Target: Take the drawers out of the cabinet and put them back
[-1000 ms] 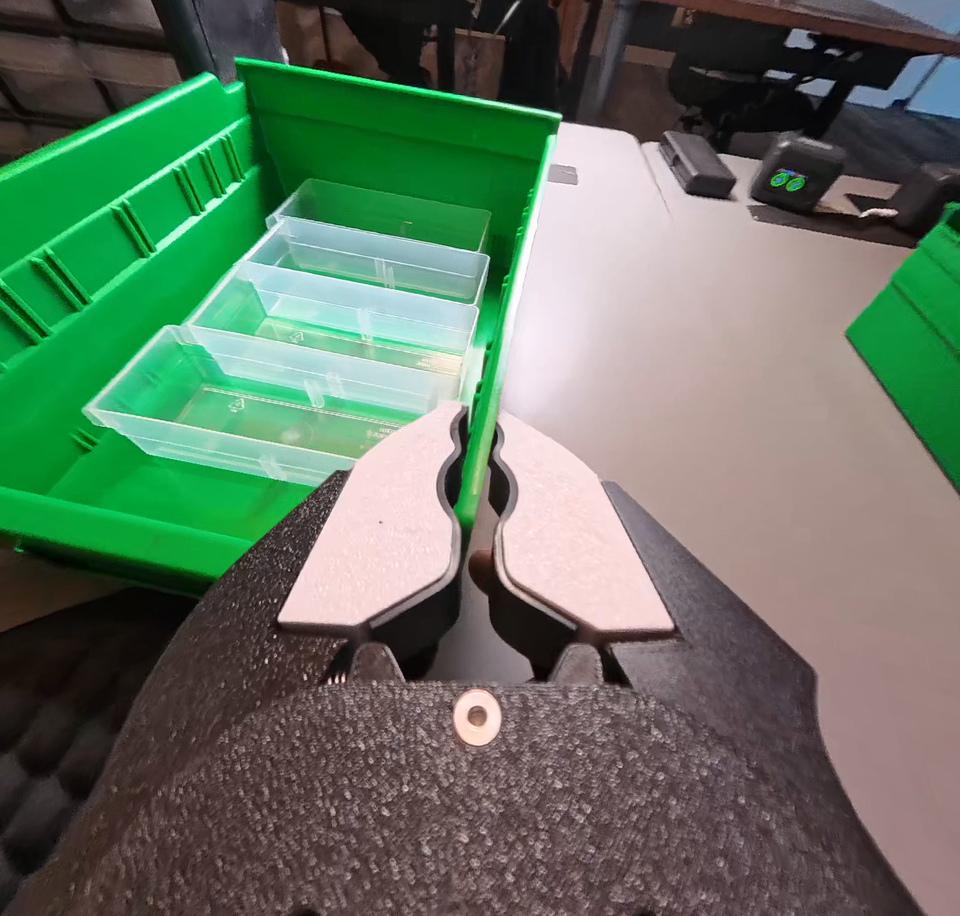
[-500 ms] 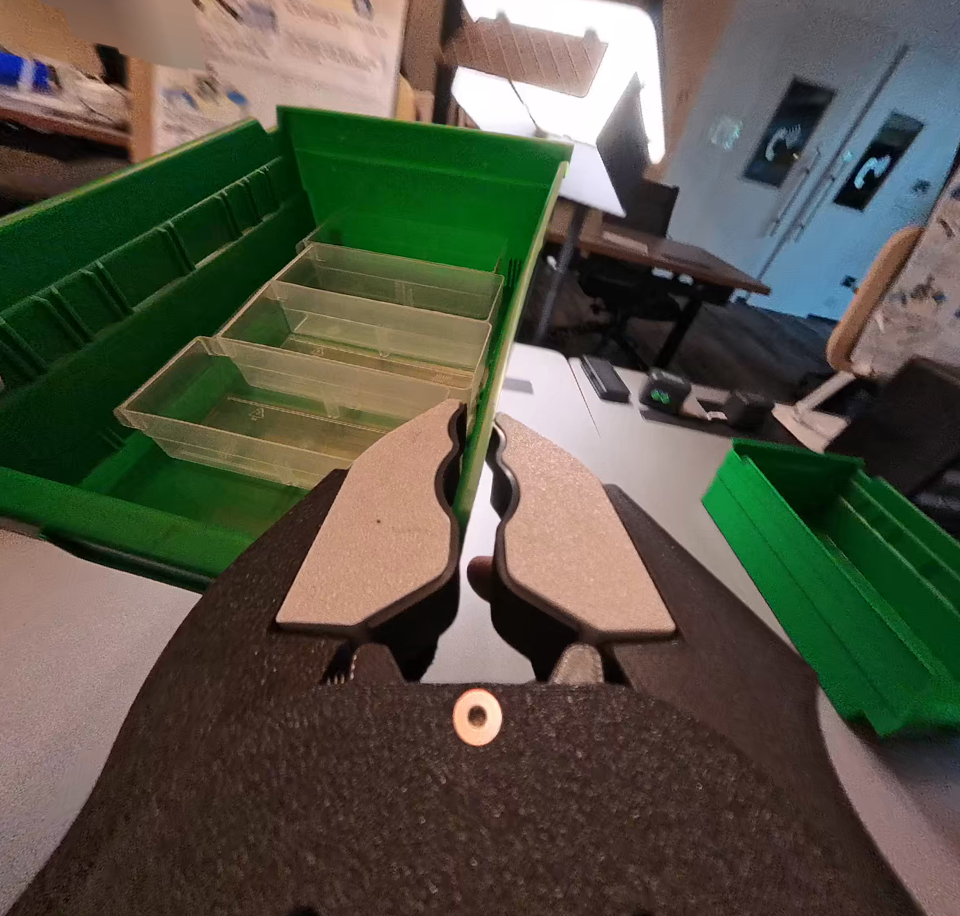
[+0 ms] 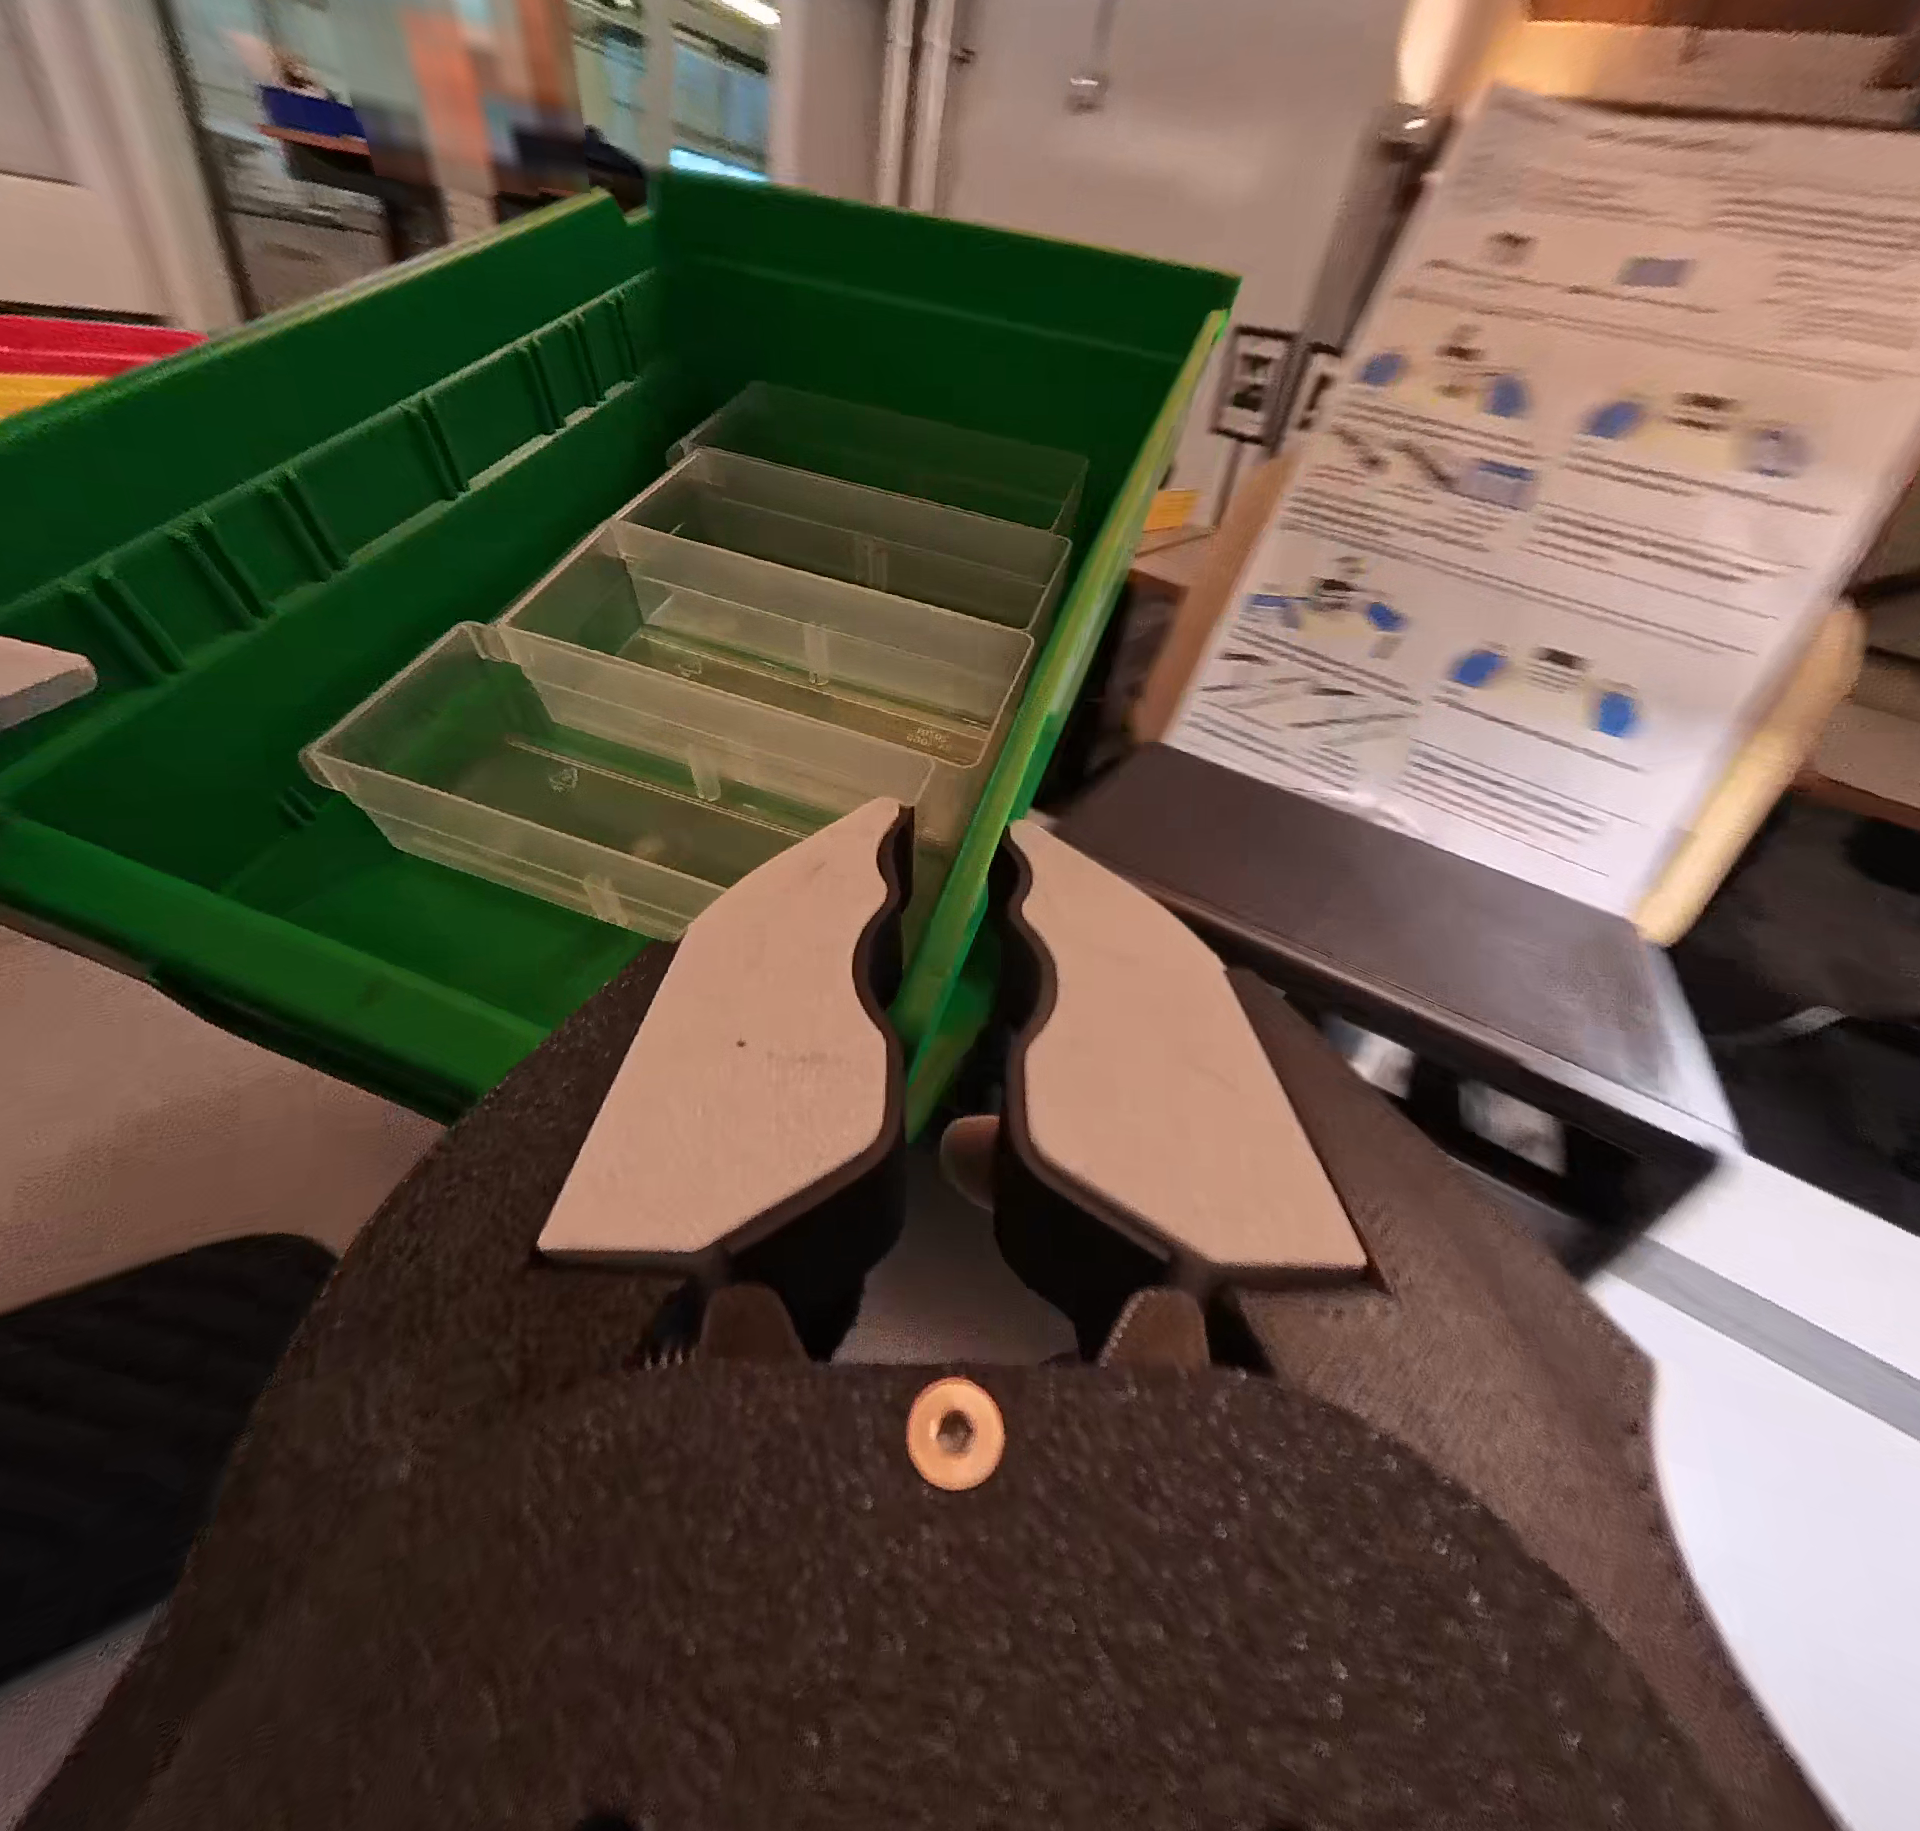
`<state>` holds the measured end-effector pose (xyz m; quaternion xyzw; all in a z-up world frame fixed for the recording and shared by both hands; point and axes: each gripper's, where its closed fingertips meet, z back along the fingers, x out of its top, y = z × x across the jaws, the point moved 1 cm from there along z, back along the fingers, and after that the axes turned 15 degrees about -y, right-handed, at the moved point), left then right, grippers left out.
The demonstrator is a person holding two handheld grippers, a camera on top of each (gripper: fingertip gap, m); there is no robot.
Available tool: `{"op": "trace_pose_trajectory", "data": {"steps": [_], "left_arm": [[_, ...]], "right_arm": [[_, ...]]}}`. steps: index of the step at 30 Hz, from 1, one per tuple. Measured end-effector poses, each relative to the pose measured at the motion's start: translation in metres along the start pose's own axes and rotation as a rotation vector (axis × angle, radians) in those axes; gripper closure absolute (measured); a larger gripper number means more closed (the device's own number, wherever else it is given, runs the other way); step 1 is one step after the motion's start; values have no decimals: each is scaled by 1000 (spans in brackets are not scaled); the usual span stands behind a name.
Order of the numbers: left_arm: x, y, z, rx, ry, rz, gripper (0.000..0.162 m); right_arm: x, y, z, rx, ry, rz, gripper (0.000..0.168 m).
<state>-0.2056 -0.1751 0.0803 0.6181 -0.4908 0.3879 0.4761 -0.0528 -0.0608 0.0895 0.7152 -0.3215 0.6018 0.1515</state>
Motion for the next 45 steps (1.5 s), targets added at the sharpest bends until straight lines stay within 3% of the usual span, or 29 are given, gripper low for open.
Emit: {"op": "trace_pose_trajectory", "data": {"steps": [7,13,15,17,24,27,33,35,36,38,41,45], "left_arm": [[-62,105,68,176,85,-11,144],[-131,155,106,232,143,38,145],[-155,164,111,244,153,49,147],[-169,168,114,242,104,71,147],[-175,174,129,253,28,84,147],[-188,176,136,245,103,107,148],[-245,164,135,222,323,137,152],[-247,163,132,224,314,133,150],[-247,163,131,215,314,130,148],[-241,163,129,199,301,106,134],[-218,167,131,200,267,4,123],[-193,140,120,52,293,-151,114]], "right_arm": [[-60,126,-74,200,54,-100,153],[-132,200,-100,276,134,-163,152],[-140,210,-103,285,96,-186,150],[-139,215,-103,277,82,-97,149],[-146,233,-97,337,73,-109,145],[-161,243,-90,368,122,-145,142],[-209,245,-63,422,318,-214,130],[-210,245,-49,473,302,-171,131],[-207,241,-41,503,294,-144,141],[-192,231,-24,601,268,-143,132],[-188,191,-15,697,317,1,118],[-226,134,-31,758,476,430,105]]}}
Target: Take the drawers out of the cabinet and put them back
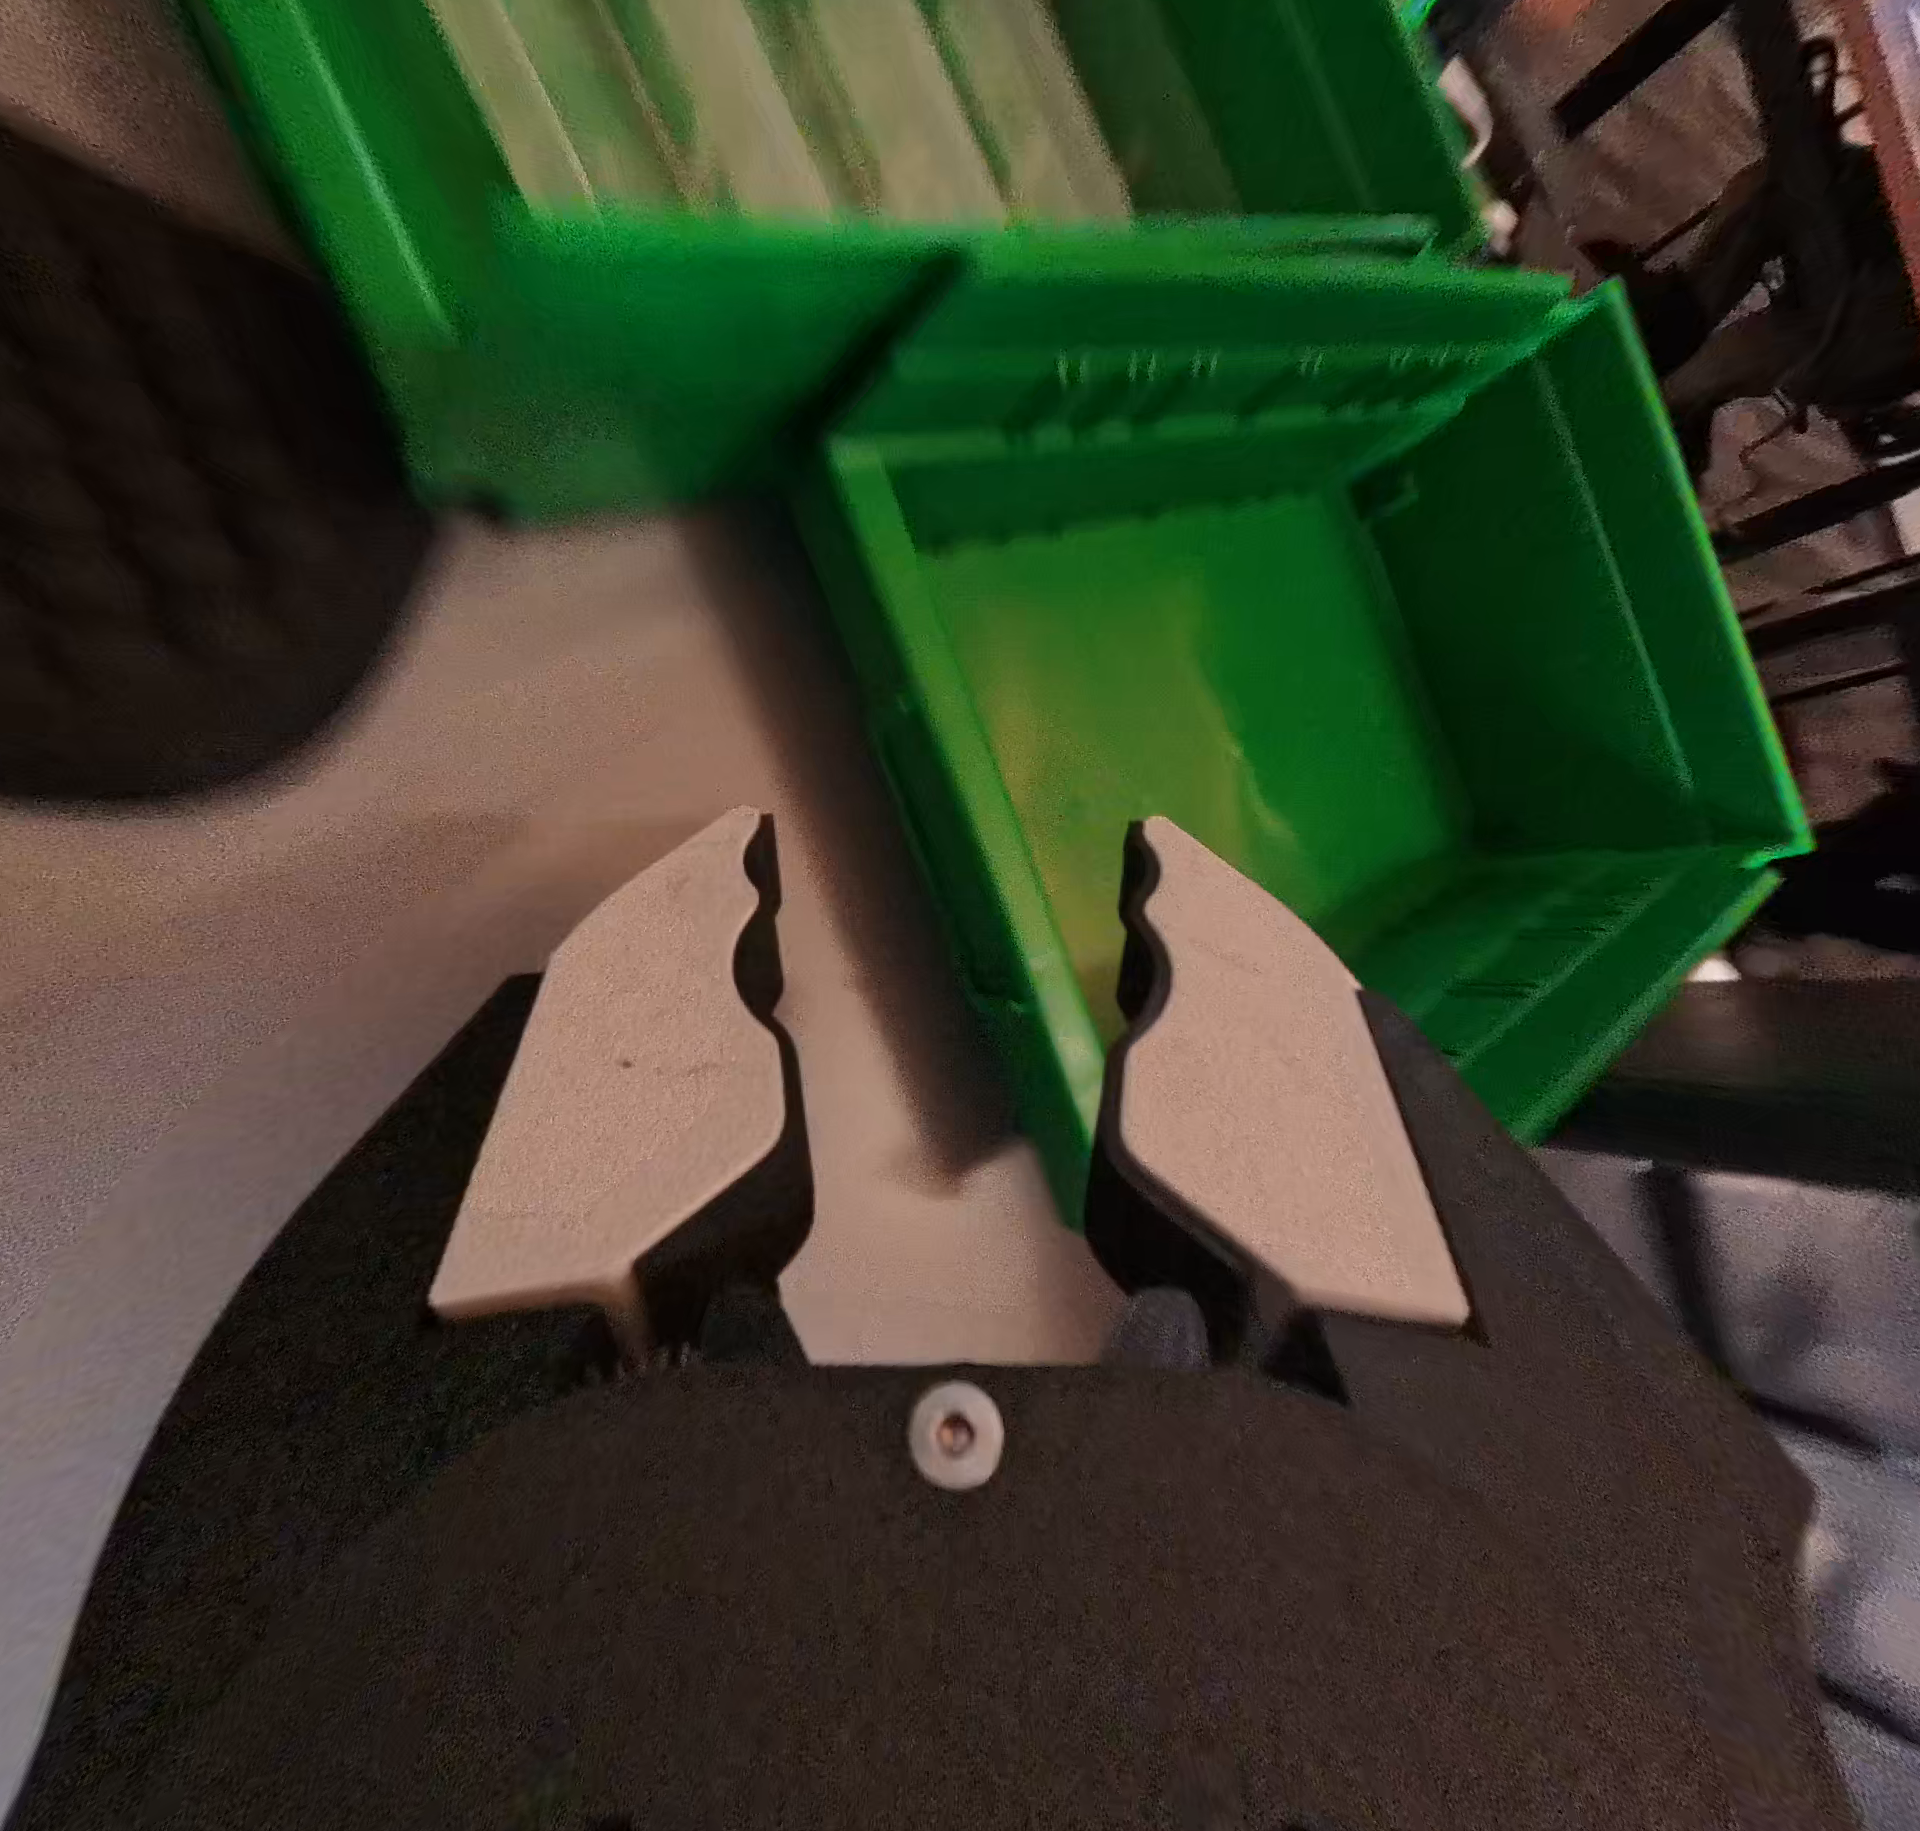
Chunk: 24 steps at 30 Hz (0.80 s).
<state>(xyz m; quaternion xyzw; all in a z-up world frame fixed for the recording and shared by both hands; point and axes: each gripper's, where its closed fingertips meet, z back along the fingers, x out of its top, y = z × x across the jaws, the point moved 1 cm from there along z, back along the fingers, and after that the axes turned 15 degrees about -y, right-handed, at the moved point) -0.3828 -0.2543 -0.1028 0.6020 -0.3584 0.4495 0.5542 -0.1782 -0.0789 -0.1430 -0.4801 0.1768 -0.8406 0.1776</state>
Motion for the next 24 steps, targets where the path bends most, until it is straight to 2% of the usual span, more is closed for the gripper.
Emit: {"op": "trace_pose_trajectory", "data": {"steps": [4,5,6,7,10,14,16,19,24], "left_arm": [[-7,-51,-16,-249,131,-131,110],[-13,-62,-20,-301,170,-166,110],[-19,-71,-23,-340,200,-200,110],[-24,-78,-26,-375,222,-223,109],[-38,-92,-32,-452,285,-263,106],[-50,-96,-33,-513,344,-330,105],[-58,-93,-32,-528,398,-388,104],[-72,-93,-32,-556,462,-451,108],[-78,-99,-38,-584,426,-522,122]], "right_arm": [[-47,-7,-37,105,214,284,108],[-56,-5,-46,129,257,326,116],[-62,-5,-53,127,282,372,133],[-61,-8,-57,106,271,436,139],[-56,-1,-50,139,282,454,139],[-41,25,-15,181,243,489,139],[-23,44,11,236,159,412,139],[1,63,58,297,83,362,139],[17,73,150,361,-50,199,138]]}}
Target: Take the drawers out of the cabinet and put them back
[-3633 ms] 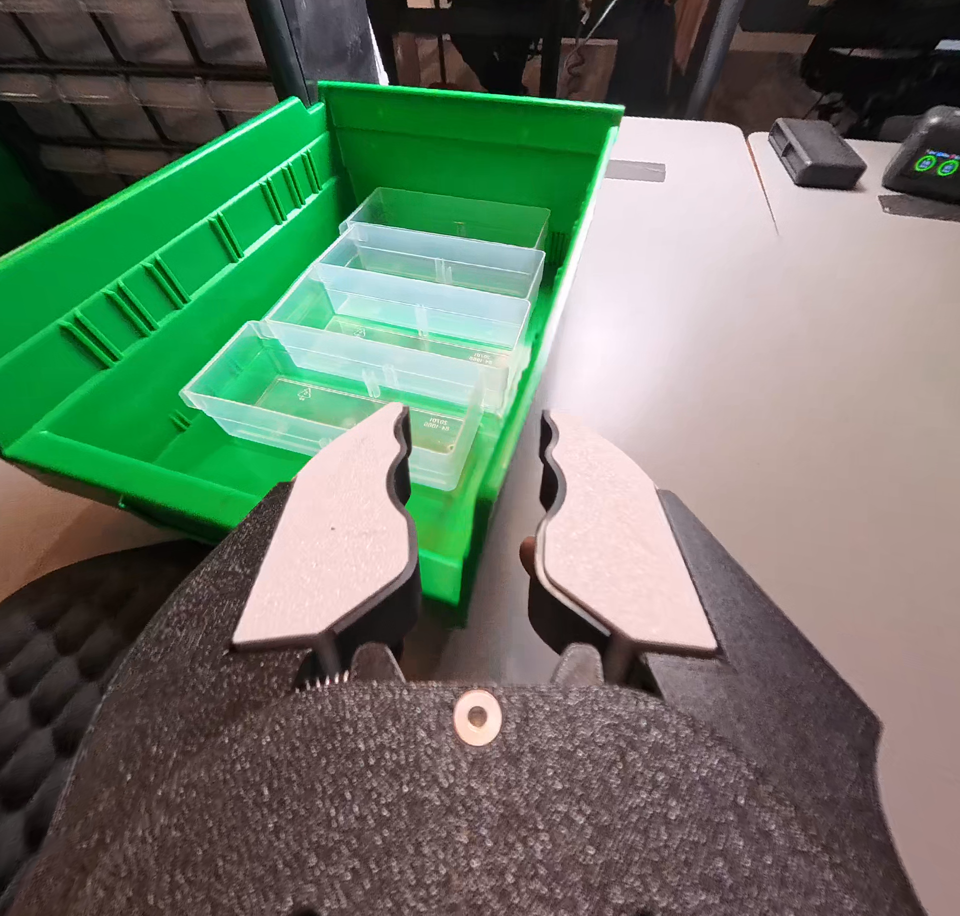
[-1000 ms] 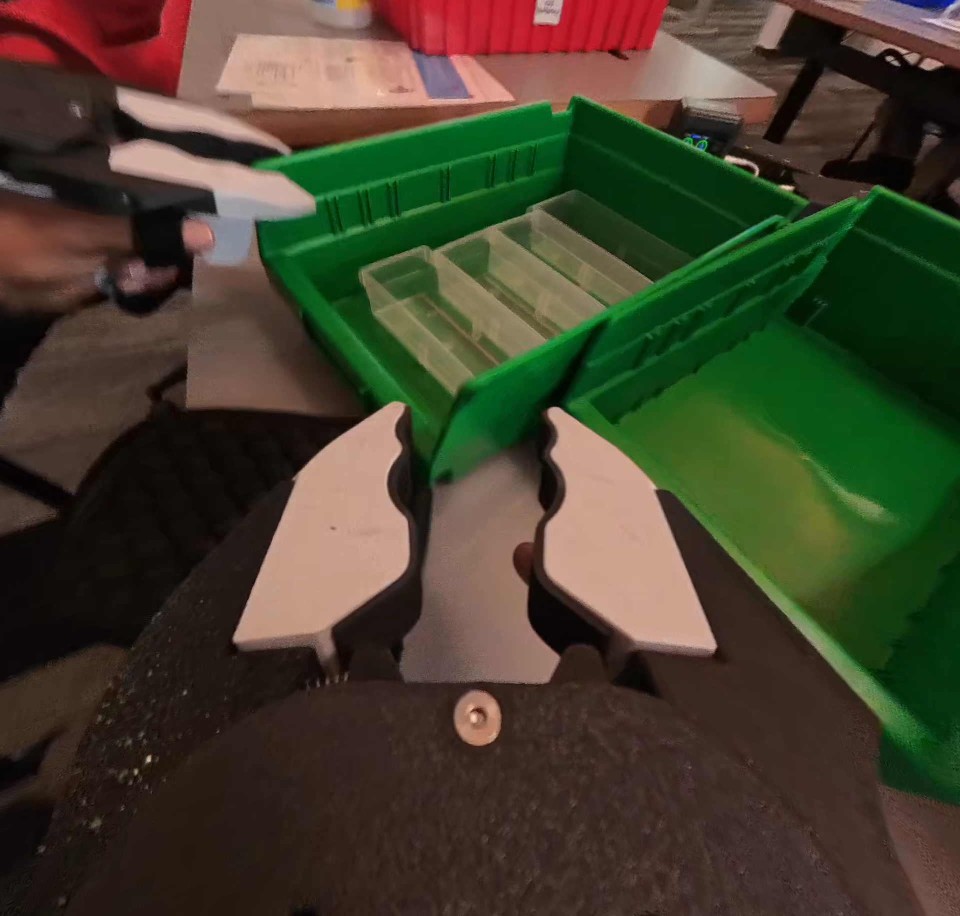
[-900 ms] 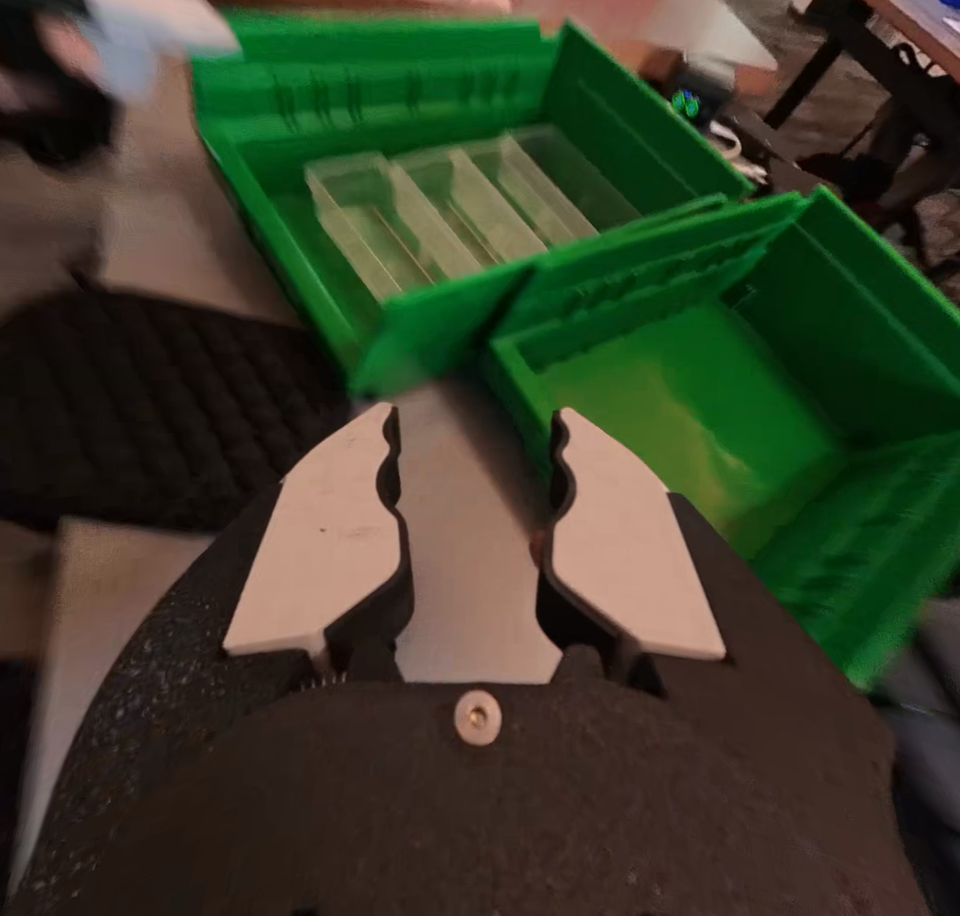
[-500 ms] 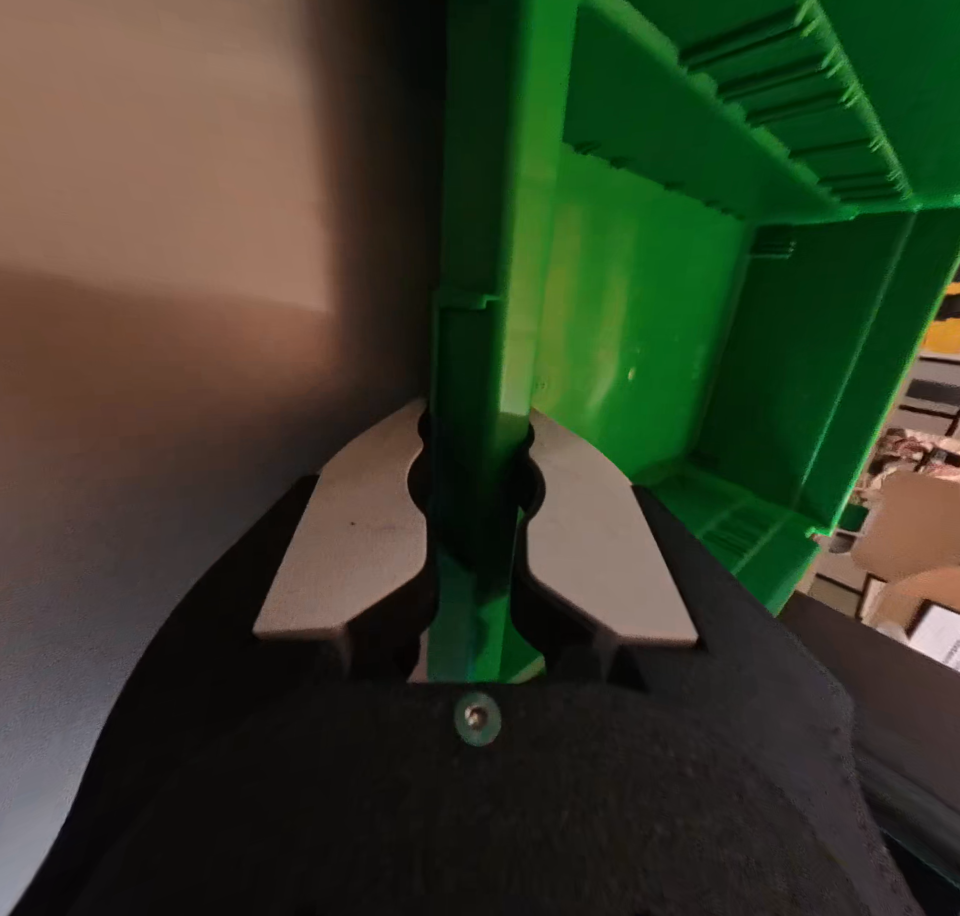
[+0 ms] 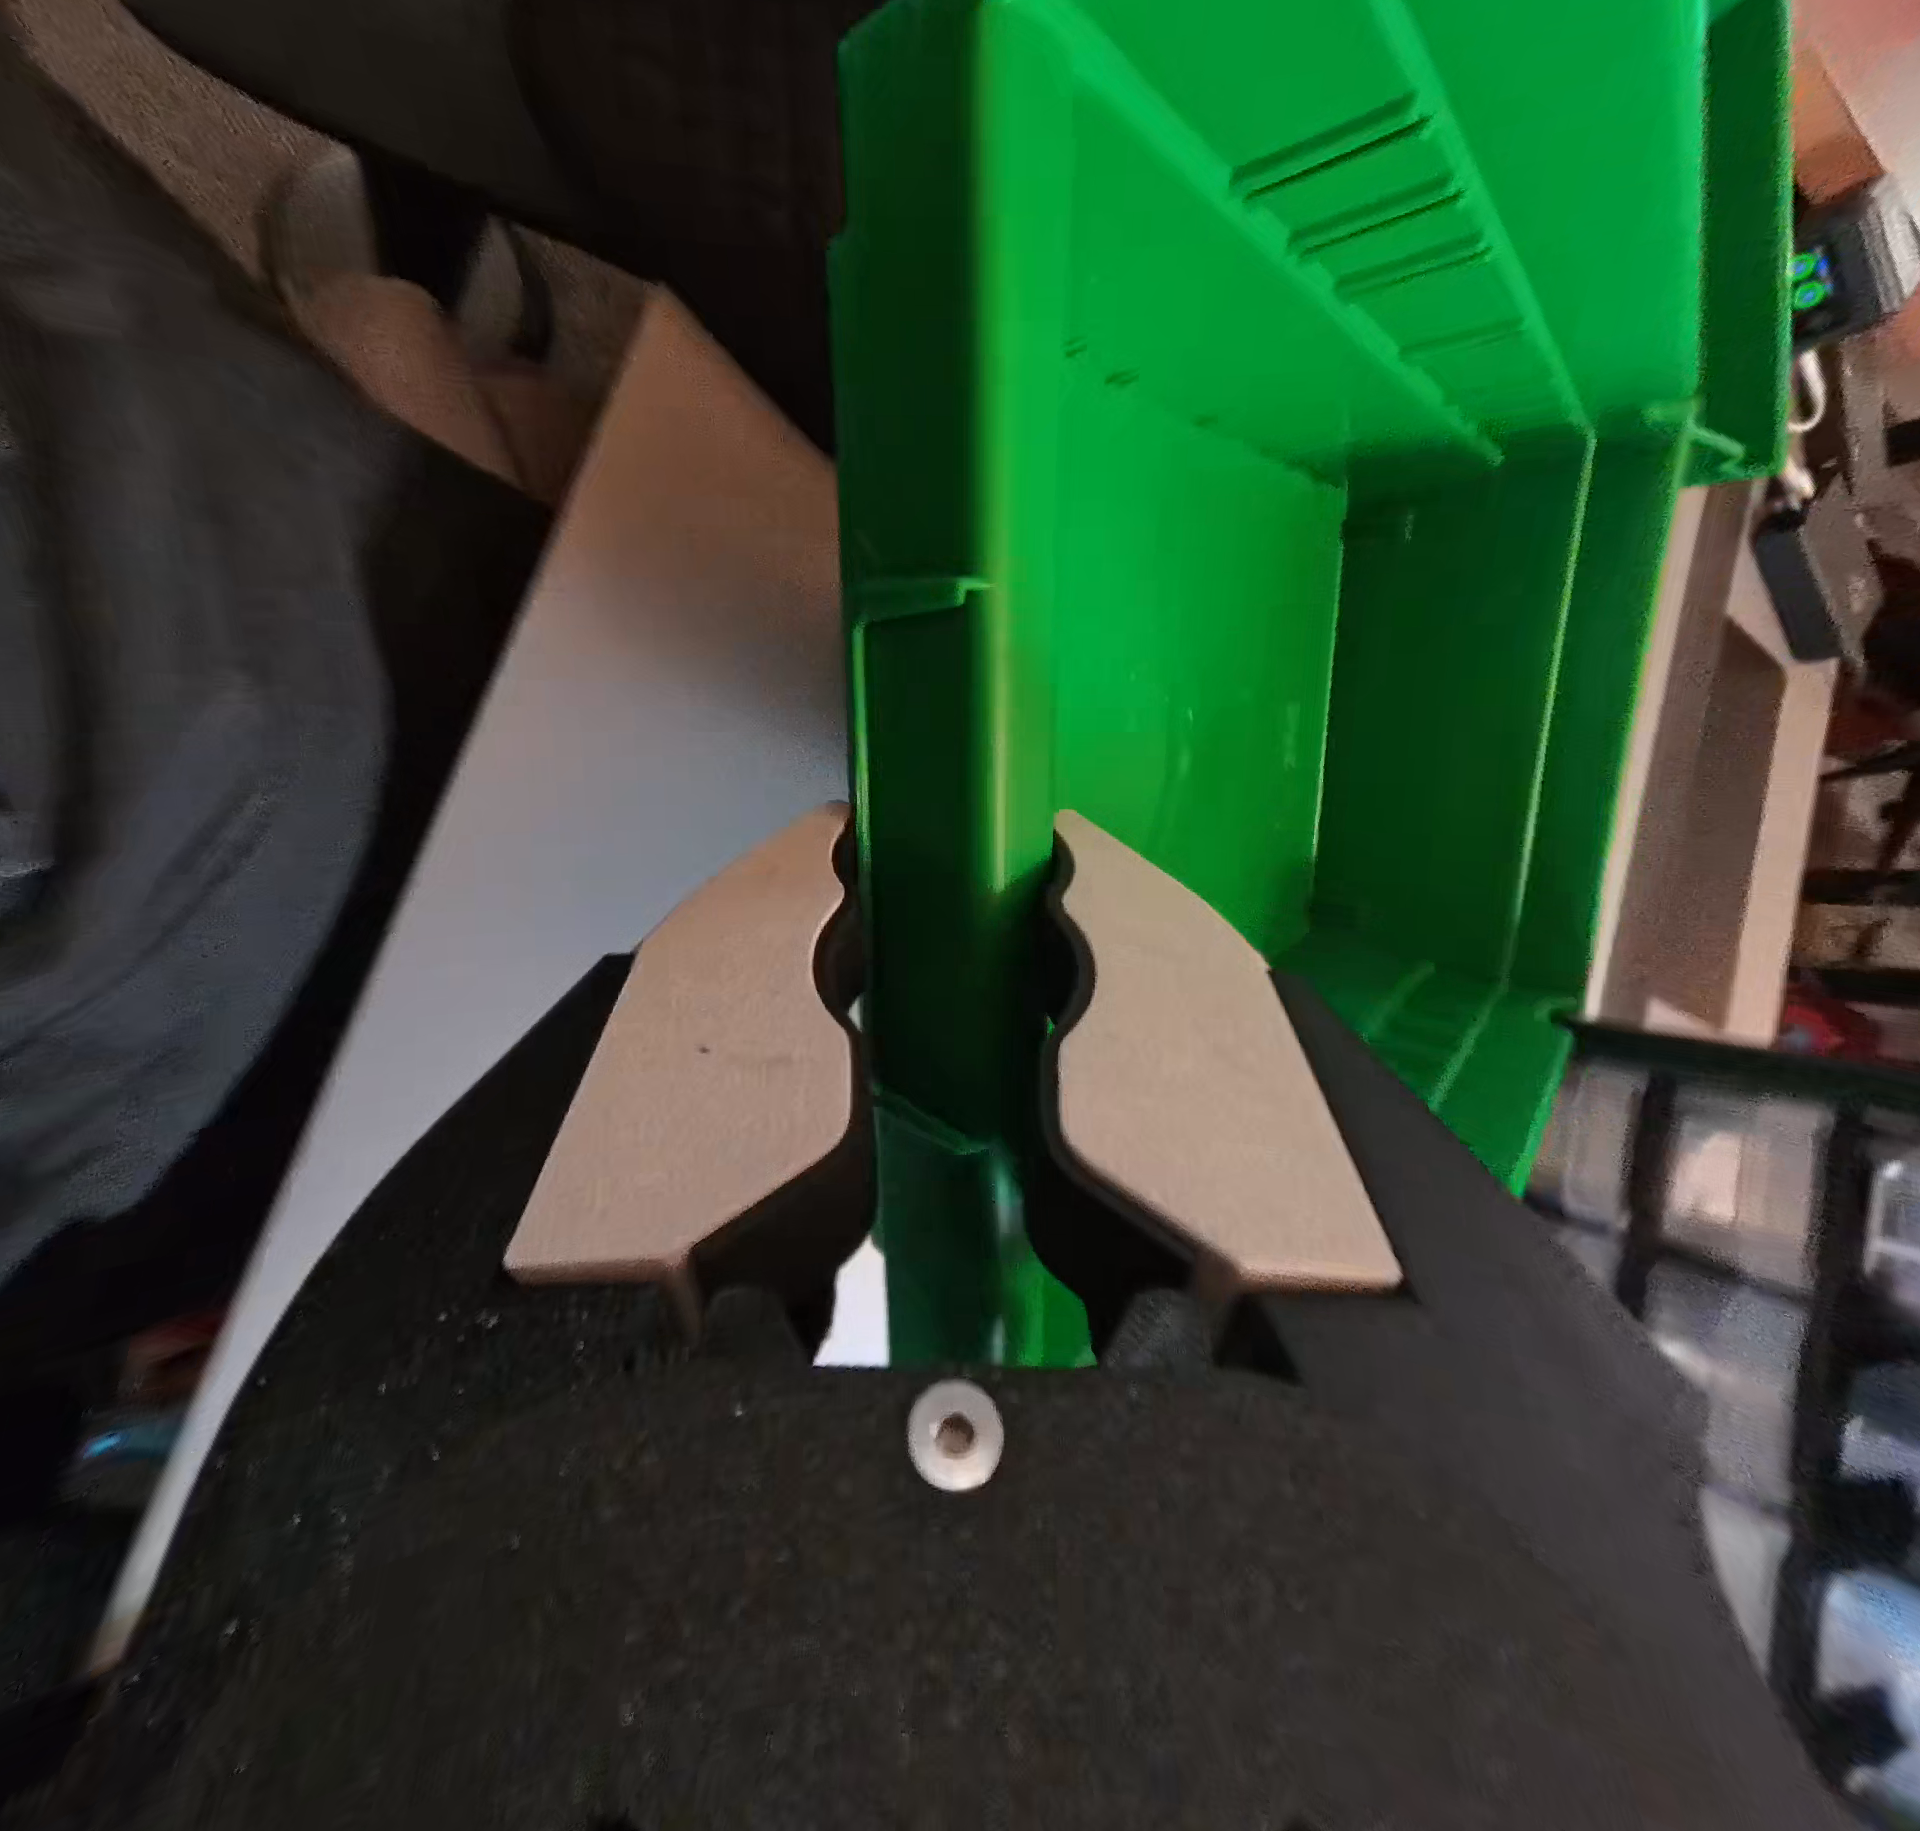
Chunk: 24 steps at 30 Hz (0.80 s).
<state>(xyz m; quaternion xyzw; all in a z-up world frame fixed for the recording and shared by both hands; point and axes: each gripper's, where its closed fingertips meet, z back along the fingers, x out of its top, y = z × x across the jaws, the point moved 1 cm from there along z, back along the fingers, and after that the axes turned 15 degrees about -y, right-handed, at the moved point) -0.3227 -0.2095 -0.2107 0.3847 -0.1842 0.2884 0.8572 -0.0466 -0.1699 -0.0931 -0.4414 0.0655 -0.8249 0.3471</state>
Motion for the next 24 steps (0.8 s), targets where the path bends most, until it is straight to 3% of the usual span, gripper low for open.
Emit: {"op": "trace_pose_trajectory", "data": {"steps": [6,9,16,19,24], "left_arm": [[14,-3,-10,-30,-18,-71,130],[24,0,-15,-34,-48,-73,131],[48,3,-38,-60,-59,-100,132],[63,1,-50,-88,-91,-123,132],[85,-1,-72,-126,-131,-166,132]], "right_arm": [[9,48,101,-80,-151,-211,138],[-14,64,146,-235,-67,-274,137],[-100,68,216,-583,324,-343,137],[-154,54,225,-636,469,-353,137],[-238,20,226,-681,528,-376,137]]}}
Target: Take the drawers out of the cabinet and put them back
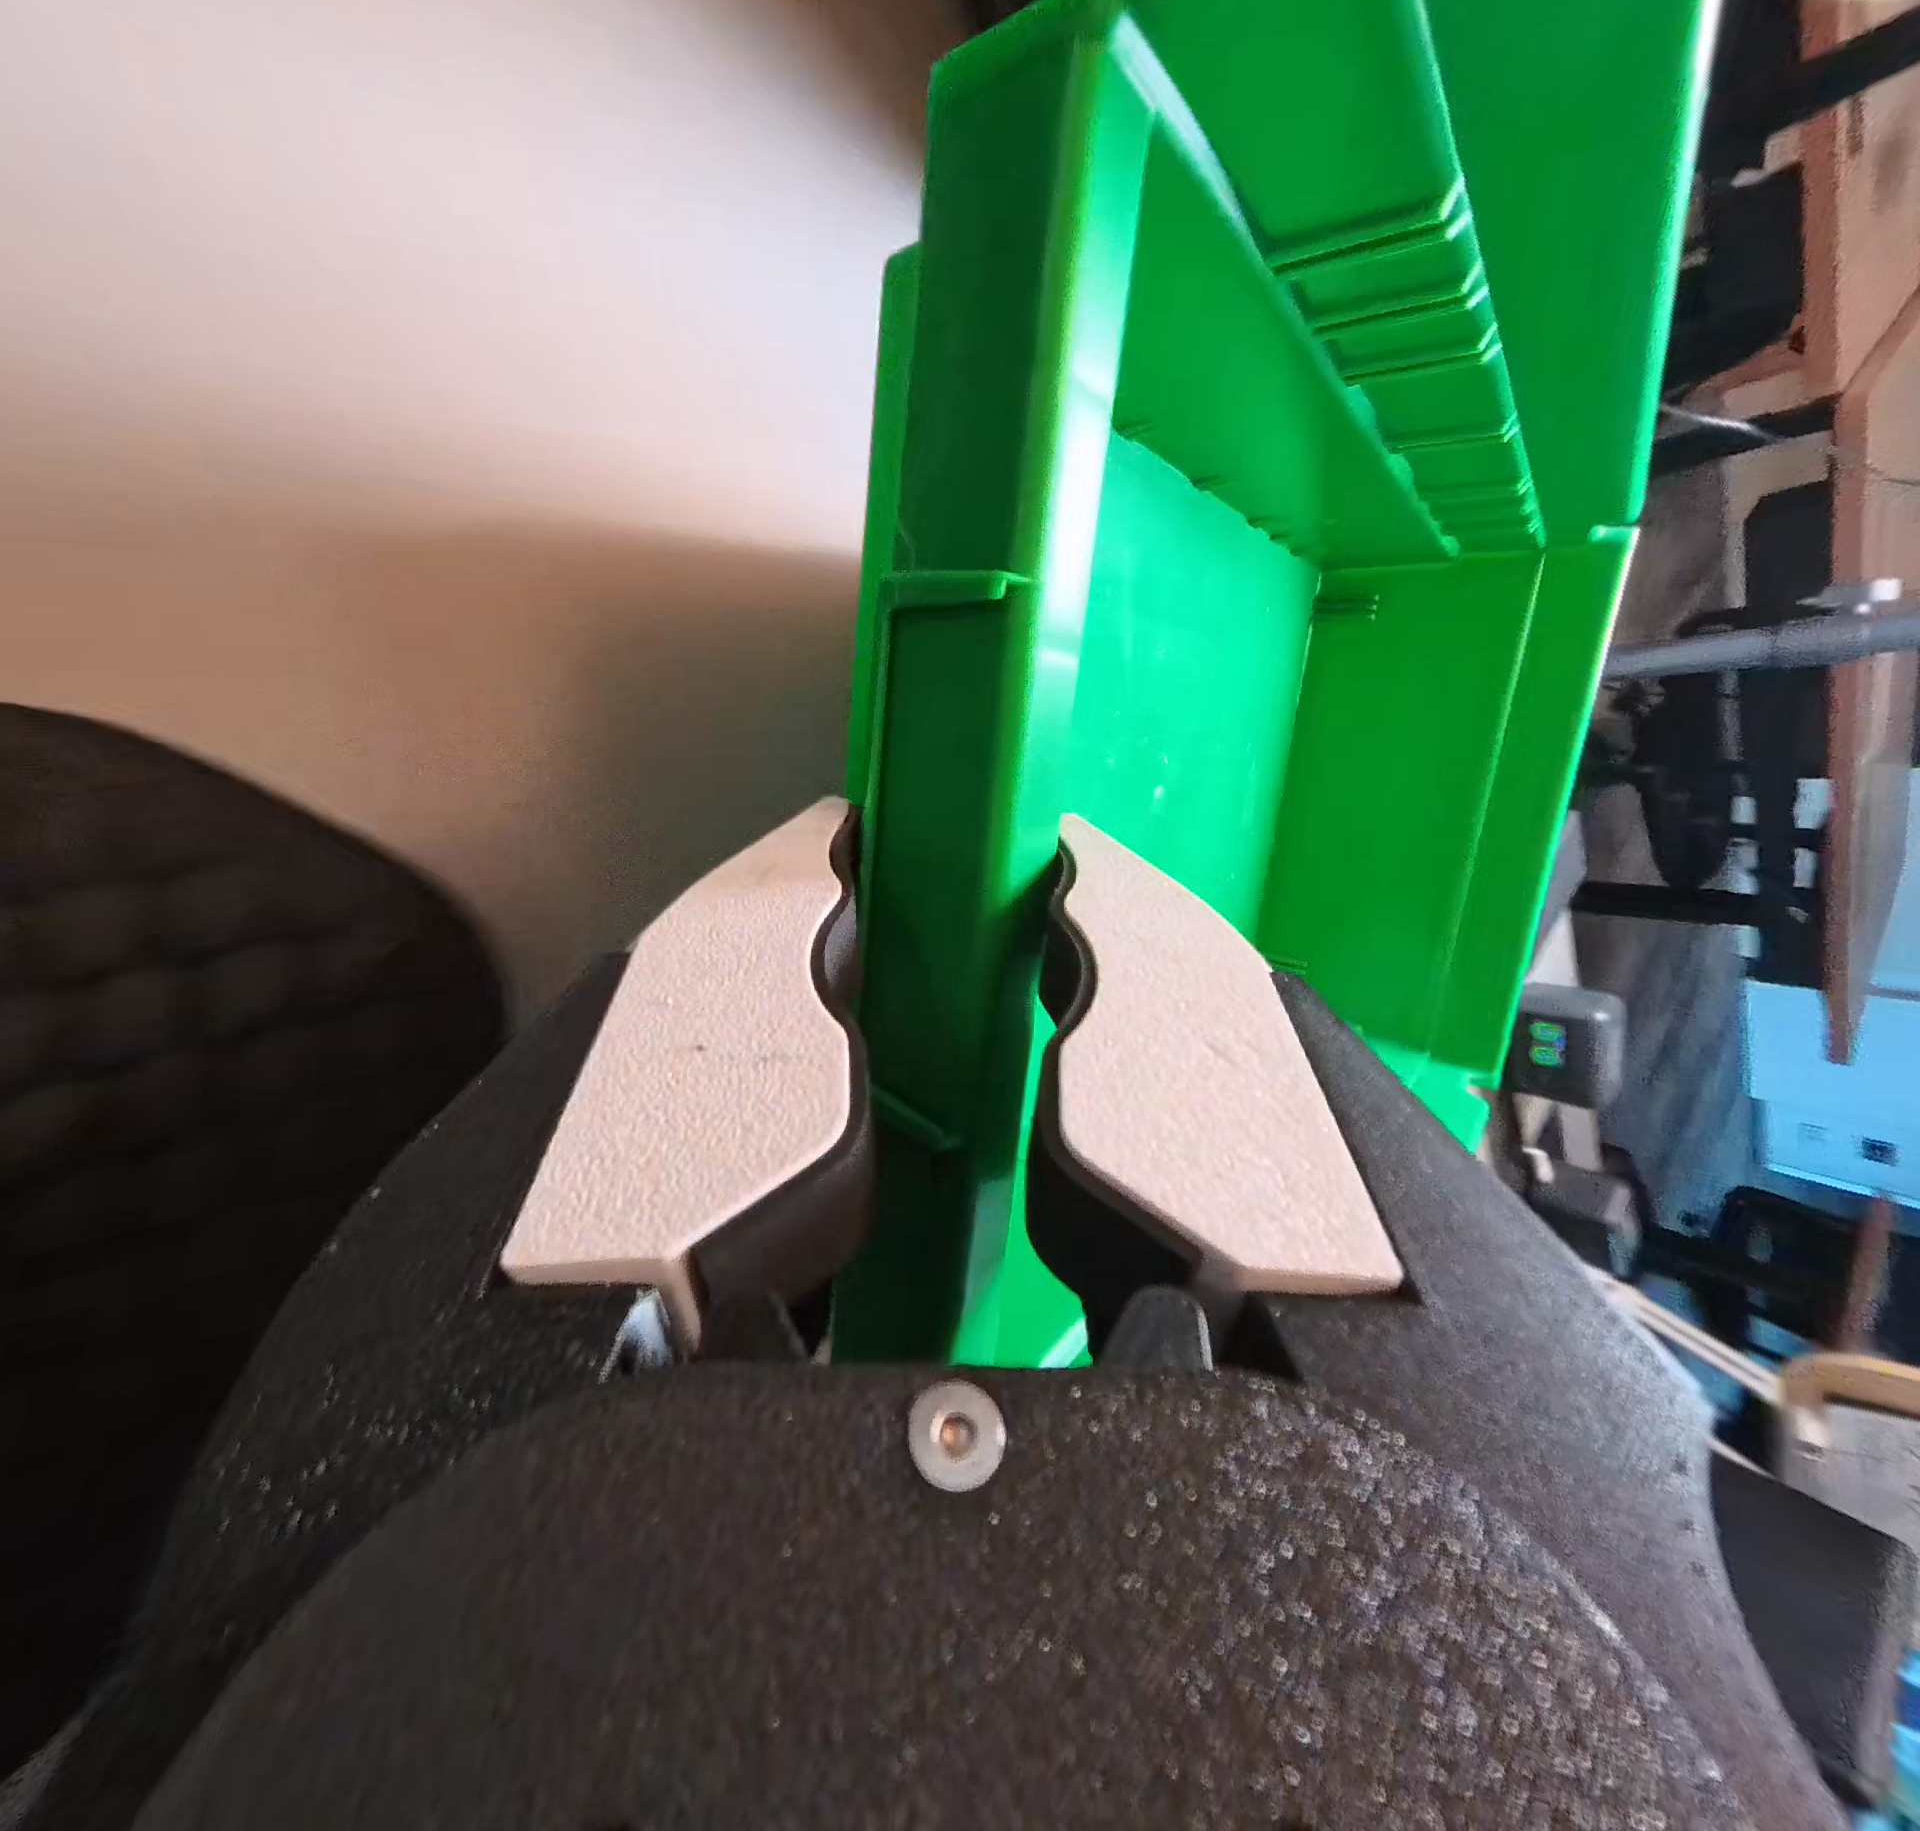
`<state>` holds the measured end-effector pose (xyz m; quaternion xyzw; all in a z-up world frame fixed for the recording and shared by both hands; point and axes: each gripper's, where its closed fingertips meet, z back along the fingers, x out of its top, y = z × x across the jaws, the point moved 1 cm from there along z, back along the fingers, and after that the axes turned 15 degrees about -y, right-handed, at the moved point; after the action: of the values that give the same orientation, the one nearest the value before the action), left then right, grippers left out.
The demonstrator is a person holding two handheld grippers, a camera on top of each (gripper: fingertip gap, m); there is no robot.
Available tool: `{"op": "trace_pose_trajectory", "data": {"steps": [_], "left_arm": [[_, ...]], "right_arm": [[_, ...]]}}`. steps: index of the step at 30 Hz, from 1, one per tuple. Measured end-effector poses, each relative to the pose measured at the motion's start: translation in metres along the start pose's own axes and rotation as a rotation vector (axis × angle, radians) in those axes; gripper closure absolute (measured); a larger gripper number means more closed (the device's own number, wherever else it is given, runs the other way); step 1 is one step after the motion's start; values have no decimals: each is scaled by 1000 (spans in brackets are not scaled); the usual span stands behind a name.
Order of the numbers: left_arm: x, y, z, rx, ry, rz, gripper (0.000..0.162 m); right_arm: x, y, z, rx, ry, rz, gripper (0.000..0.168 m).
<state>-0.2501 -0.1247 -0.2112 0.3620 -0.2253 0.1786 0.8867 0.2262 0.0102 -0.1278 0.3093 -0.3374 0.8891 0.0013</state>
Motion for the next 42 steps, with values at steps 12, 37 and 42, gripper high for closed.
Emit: {"op": "trace_pose_trajectory", "data": {"steps": [12,37,42], "left_arm": [[17,38,-47,-21,-35,-27,132],[30,97,-94,56,-129,16,121],[82,105,-74,42,-399,281,116]], "right_arm": [[-72,-40,-107,-79,85,235,137],[27,-78,-104,-175,-278,-231,131],[62,-106,-124,-242,-430,-451,131]]}}
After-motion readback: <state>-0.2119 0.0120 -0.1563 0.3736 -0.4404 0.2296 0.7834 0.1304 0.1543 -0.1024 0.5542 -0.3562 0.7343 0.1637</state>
